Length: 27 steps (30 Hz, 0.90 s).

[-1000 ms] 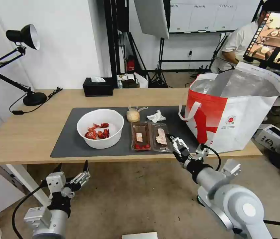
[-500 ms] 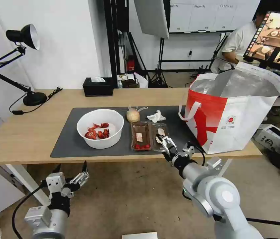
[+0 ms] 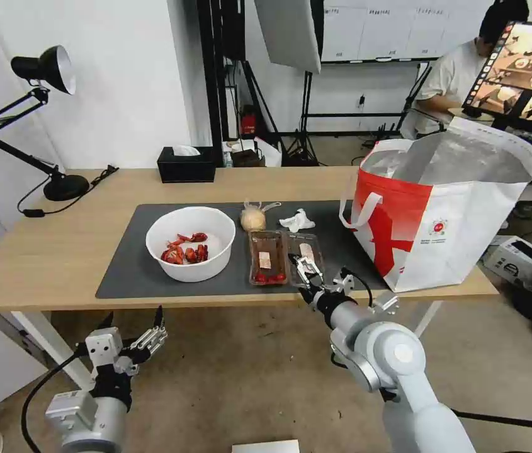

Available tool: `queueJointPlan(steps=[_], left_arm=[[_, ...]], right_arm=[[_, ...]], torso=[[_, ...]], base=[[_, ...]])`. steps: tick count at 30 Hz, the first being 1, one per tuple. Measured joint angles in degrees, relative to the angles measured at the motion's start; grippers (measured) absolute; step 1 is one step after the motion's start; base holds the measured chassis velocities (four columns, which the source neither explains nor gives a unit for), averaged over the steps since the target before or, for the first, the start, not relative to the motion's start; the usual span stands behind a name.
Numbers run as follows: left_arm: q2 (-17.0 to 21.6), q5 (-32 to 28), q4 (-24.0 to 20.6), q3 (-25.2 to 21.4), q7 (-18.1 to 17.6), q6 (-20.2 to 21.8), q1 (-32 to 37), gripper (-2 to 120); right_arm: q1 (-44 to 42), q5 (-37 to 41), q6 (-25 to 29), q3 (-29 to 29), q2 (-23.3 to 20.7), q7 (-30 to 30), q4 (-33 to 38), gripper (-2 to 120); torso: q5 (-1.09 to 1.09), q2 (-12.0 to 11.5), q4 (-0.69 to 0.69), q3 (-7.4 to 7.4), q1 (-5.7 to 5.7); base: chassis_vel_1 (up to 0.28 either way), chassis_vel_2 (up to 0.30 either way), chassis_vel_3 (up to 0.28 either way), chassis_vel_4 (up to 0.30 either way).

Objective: Pick up the trash from the table and place it into the takeout bag.

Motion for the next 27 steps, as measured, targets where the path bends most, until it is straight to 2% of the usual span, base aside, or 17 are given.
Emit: queueJointPlan(steps=[27], left_arm=[[0.48, -0.74, -0.16, -0.31, -0.19, 0.00, 0.39, 100]], right_arm=[[2.18, -0.89, 0.38, -0.88, 2.57, 4.06, -2.32, 100]], torso=[[0.00, 0.01, 0.00, 0.00, -0.01]], base=[[0.000, 0.000, 0.000, 0.000]])
